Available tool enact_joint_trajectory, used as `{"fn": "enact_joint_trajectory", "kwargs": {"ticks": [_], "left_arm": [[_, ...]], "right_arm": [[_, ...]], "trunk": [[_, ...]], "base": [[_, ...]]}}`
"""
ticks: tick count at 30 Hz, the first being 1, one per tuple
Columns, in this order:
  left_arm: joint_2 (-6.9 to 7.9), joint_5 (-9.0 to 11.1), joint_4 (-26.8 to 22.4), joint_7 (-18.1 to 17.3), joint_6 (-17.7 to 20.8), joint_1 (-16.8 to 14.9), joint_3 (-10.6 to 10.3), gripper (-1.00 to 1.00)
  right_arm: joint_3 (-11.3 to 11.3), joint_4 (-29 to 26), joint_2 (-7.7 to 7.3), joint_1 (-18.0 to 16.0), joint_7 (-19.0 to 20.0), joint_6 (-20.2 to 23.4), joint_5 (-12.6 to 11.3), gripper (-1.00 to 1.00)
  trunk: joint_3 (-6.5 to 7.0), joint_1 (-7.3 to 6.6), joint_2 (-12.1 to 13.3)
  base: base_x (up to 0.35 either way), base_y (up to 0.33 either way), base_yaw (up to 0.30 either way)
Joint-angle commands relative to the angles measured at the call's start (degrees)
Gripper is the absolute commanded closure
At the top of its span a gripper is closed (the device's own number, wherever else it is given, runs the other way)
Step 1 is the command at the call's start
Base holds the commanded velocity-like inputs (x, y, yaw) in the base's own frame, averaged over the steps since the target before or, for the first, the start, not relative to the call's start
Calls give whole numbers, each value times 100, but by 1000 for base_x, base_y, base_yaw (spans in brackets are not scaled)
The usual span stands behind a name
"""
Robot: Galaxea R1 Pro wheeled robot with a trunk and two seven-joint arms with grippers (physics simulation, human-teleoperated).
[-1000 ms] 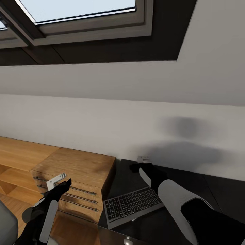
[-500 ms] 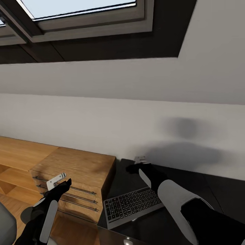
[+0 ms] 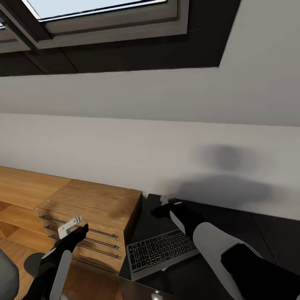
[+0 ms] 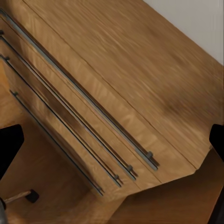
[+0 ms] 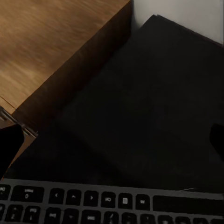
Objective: In the bedroom, organize the workspace by keeping the computer under the desk, ensuring the monitor is on the desk, placing the keyboard on the desk next to the monitor, placing the mouse on the desk next to the keyboard, moving the folder from the swivel chair onto the desk next to the mouse, stacking the notebook on top of the folder with the pen on top of the notebook, and positioning the swivel chair next to the desk.
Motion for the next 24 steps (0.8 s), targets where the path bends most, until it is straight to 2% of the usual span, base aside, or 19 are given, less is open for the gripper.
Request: {"fn": "enact_joint_trajectory", "kwargs": {"ticks": [1,5,13,19,24], "left_arm": [[-36,60,-10,34,24,29,6,-100],[-97,53,3,29,11,158,30,-100],[-127,48,35,27,2,406,41,-100],[-129,37,40,35,-12,430,49,-100],[-129,33,40,35,-11,431,51,-100]], "right_arm": [[31,30,0,-7,-2,25,-3,-100],[52,159,-2,-56,49,22,88,-100],[60,373,-147,-47,69,29,104,-100],[64,375,-164,-46,70,28,105,-100],[64,372,-165,-46,70,23,101,-100]], "trunk": [[-10,2,-9],[-10,2,-9],[-10,2,-9],[-118,134,-250],[-118,134,-250]], "base": [[0,0,0],[0,0,0],[0,0,0],[0,0,0],[0,0,0]]}}
